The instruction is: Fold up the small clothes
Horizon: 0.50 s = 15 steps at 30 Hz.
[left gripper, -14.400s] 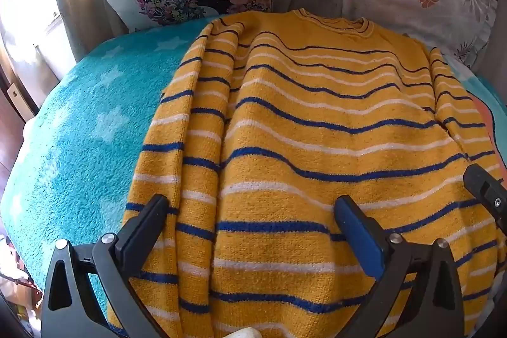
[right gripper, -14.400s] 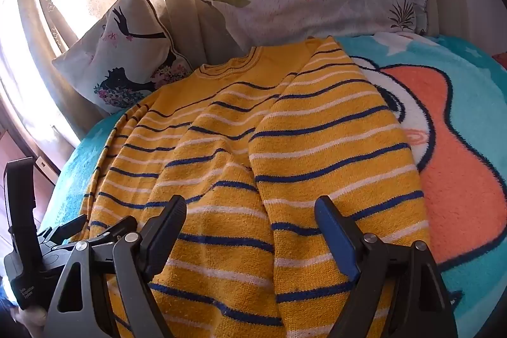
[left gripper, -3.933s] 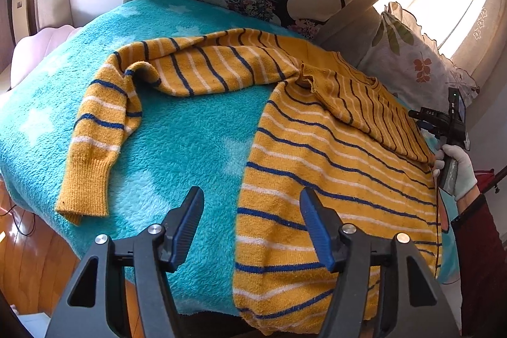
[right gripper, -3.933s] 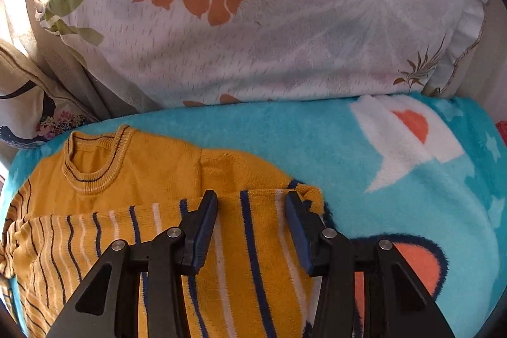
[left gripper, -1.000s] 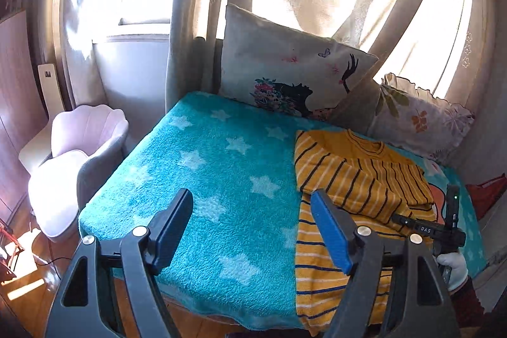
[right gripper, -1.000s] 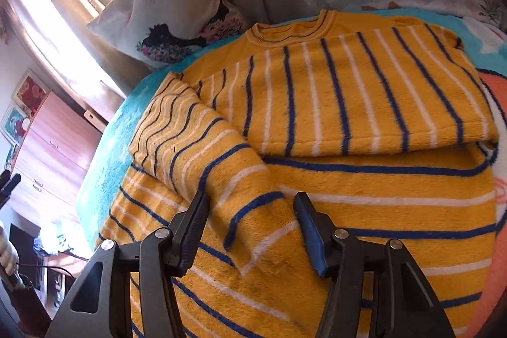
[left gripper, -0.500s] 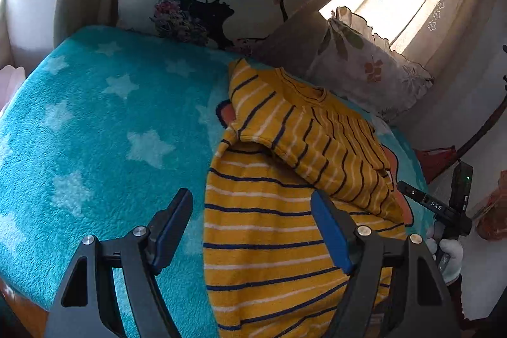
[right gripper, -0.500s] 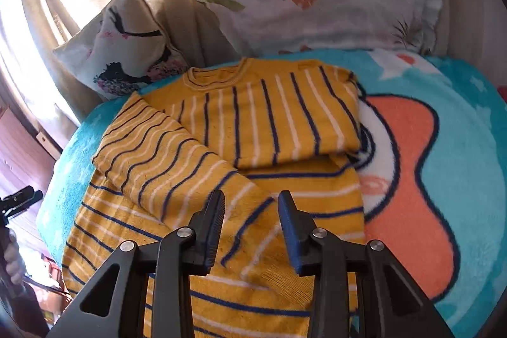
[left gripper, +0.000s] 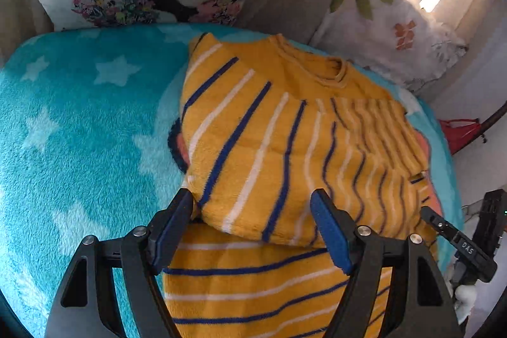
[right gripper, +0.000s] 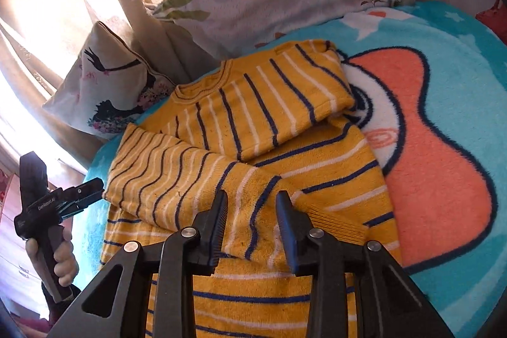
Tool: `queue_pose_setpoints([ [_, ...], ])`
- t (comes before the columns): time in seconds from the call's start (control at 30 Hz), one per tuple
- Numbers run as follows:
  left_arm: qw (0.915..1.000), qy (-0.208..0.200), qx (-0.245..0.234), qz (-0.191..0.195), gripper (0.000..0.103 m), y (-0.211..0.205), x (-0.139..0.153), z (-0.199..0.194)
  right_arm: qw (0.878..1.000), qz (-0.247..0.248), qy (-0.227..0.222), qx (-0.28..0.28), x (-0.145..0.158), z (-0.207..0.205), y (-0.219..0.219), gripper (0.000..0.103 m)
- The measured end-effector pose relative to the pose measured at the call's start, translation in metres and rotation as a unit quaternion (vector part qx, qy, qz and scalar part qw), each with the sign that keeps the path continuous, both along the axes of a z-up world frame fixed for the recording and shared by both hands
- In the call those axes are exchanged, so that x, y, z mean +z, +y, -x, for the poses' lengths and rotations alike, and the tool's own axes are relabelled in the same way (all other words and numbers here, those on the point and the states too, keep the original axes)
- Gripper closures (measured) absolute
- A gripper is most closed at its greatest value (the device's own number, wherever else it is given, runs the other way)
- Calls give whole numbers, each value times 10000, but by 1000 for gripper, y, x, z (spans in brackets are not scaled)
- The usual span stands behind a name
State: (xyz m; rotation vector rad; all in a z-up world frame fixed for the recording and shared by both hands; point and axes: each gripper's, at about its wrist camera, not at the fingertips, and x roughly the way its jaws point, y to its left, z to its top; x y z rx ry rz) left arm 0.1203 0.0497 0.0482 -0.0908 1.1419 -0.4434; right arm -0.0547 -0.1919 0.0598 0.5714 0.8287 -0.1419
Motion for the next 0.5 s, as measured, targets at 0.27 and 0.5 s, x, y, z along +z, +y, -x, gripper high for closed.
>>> queue_pose_setpoints([
  [0.27, 9998, -64, 15, 189, 27, 13, -10, 4, 9988, -112, -411, -221, -19, -3, -6, 67],
  [0.5, 9977, -50, 530, 412, 27, 53, -2, 47, 9953, -599, -731, -197, -24, 3, -17, 66],
])
